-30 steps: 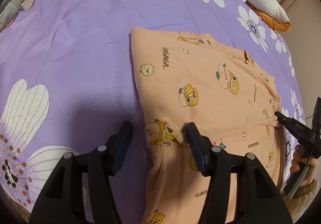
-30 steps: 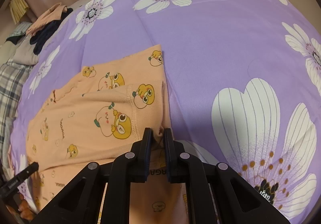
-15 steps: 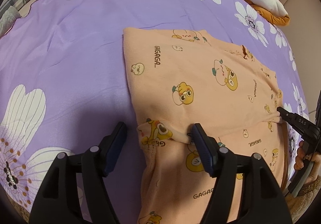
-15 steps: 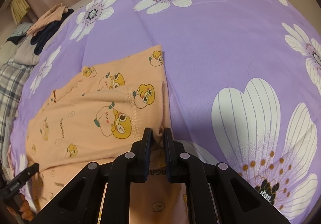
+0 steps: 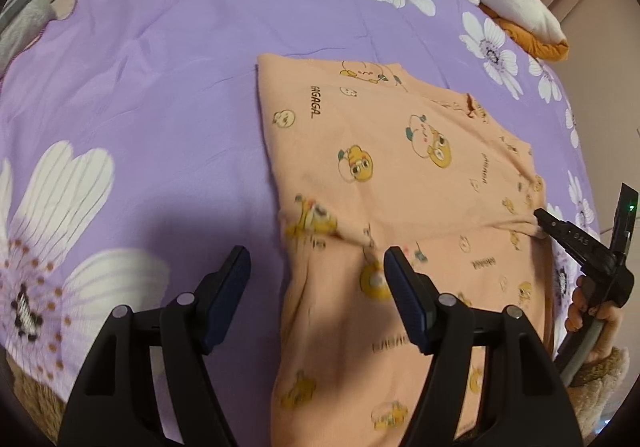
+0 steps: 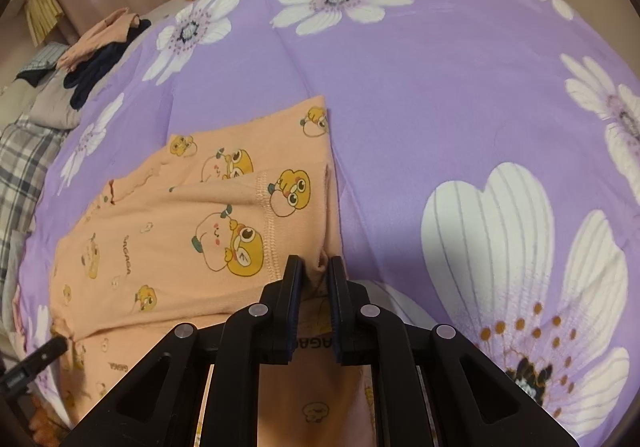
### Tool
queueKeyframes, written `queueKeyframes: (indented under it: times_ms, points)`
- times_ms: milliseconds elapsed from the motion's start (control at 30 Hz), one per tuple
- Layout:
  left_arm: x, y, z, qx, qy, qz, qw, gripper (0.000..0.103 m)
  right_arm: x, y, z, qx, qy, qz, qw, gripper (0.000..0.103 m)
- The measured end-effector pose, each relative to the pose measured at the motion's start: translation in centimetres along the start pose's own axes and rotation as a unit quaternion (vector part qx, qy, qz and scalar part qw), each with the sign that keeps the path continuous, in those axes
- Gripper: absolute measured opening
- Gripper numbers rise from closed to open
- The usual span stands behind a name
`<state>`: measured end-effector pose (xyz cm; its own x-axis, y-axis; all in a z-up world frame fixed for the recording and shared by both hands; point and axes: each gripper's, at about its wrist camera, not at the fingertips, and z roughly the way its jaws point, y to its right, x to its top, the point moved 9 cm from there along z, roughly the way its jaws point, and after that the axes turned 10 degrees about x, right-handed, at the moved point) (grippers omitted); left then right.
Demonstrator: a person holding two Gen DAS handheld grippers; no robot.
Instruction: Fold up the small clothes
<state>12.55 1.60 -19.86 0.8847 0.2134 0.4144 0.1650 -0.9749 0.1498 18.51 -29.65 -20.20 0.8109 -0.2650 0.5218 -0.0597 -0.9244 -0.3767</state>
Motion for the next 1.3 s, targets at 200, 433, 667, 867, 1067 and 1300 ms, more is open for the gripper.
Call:
queueKeyframes:
  times_ms: [200,433,667,867,1067,1300]
  points:
    - [-2.0,-1.4,-3.7,-0.011,0.037,-0.02,0.9991,0.078,-1.3,-2.2,-3.8,0.021,0.041,-0.036,0.998,0.062]
    - [-5.4,-1.0,-5.5,-0.034,0.049,-0.025,0.9979,0.085,-3.5,-2.9,-9.0,0.075,0.068,-0.031,0.994,0.074]
    - [-8.6,-0.2,-5.2,-0.058,0.038,-0.016,0.9975,0.084,-7.0,-2.0,-10.5,0.072,0.068,-0.036,0.994,0.078]
    - [-10.8,-0.2,-4.1,-0.074,0.017,-0.029,0.9967,0.083,-10.8,-0.4,-10.4,0.056,0.043,-0.028,0.997,0.078]
    - [-11.2,-0.2,-4.0,-0.081,0.014,-0.037,0.9959,0.072,-13.6,1.4,-10.4,0.049,0.022,-0.003,0.999,0.078]
    - [-12.1,0.6,-3.9,-0.112,0.003,-0.033,0.9931,0.061,-15.5,1.5,-10.7,0.069,0.014,0.009,0.997,0.078]
